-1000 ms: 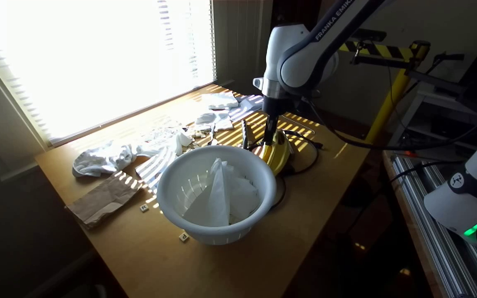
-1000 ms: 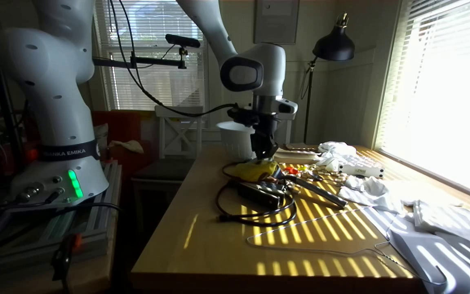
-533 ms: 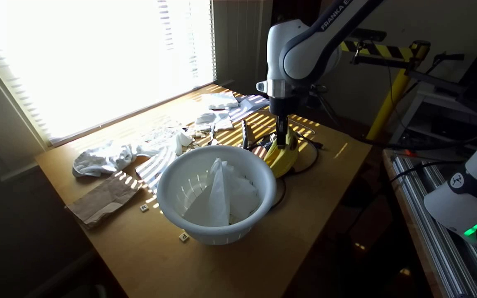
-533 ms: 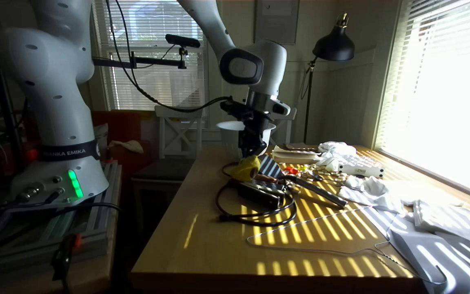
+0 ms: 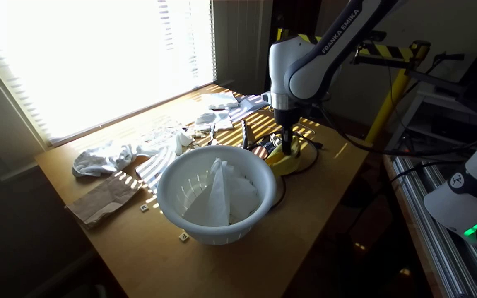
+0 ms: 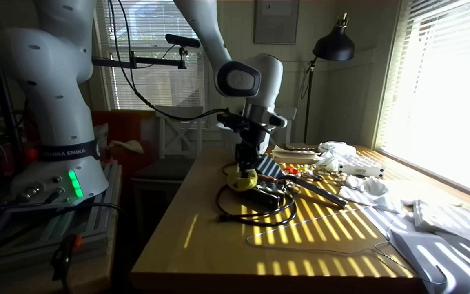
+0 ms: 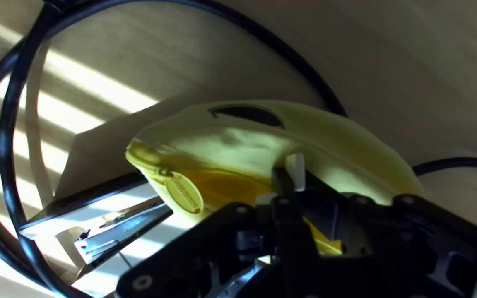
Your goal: Pick up two objects from the table and put them inside the banana purse.
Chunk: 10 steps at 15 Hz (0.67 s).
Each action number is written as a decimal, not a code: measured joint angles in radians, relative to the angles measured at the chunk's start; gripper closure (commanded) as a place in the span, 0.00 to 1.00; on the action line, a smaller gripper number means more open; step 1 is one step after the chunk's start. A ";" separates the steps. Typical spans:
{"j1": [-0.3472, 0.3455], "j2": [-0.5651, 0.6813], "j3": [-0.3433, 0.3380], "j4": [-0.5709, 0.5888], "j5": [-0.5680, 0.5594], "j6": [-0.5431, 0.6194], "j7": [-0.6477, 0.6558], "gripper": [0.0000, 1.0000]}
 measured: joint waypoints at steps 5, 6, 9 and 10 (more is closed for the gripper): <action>0.020 0.022 -0.005 -0.031 -0.021 0.213 0.040 0.97; 0.031 0.025 -0.015 -0.035 -0.044 0.242 0.060 0.97; 0.080 0.033 -0.070 -0.052 -0.147 0.320 0.137 0.64; 0.098 0.036 -0.090 -0.055 -0.181 0.333 0.158 0.64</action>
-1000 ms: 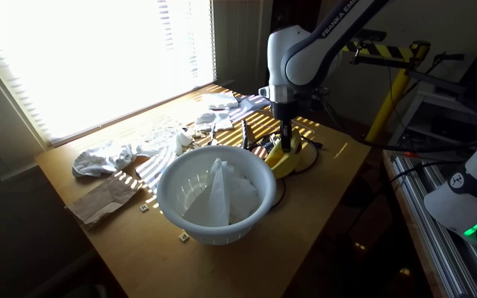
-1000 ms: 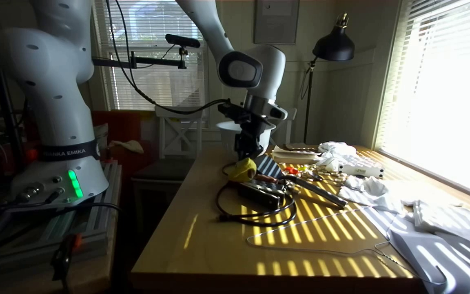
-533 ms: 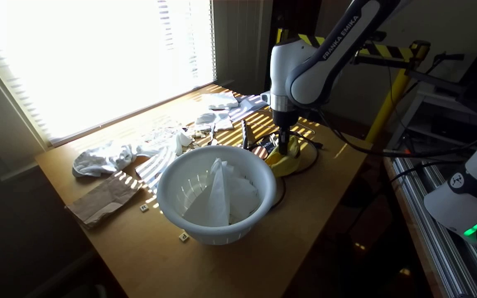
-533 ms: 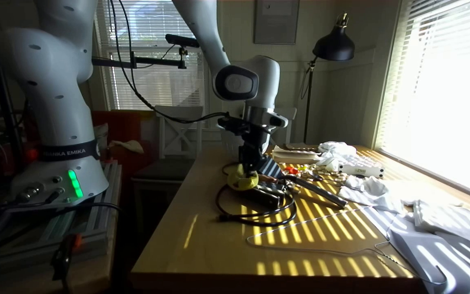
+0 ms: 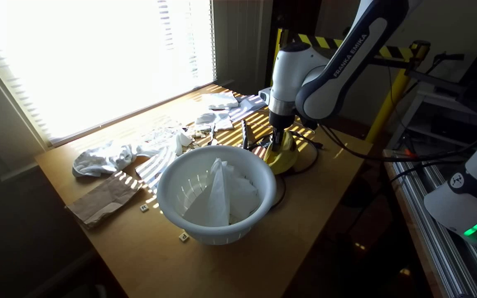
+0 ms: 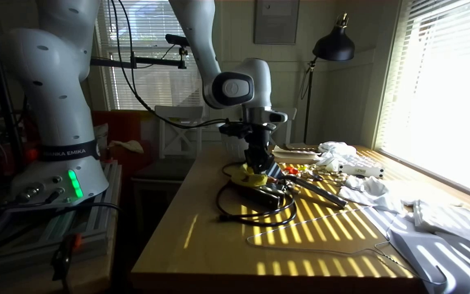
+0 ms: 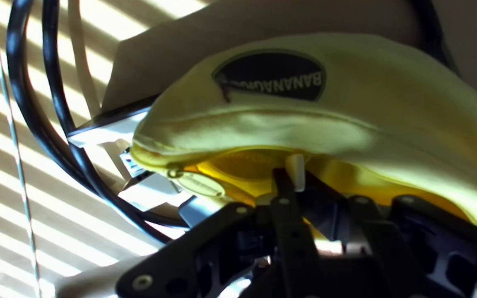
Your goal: Pick up two objects from the table and put them inside the banana purse.
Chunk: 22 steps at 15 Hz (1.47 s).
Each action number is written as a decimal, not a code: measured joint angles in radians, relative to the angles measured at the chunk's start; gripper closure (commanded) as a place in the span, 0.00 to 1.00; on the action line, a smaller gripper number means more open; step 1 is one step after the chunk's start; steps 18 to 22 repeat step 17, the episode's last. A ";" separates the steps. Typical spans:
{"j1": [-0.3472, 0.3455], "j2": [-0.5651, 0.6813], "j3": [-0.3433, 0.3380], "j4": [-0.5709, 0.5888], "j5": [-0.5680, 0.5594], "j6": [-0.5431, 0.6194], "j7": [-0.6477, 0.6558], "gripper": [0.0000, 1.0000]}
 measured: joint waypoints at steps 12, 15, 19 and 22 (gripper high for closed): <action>-0.205 -0.148 0.245 0.018 0.469 -0.194 -0.366 0.00; -0.218 -0.198 0.251 0.040 0.667 -0.232 -0.463 0.00; -0.209 -0.212 0.232 0.045 0.705 -0.194 -0.464 0.00; -0.209 -0.212 0.232 0.045 0.705 -0.194 -0.464 0.00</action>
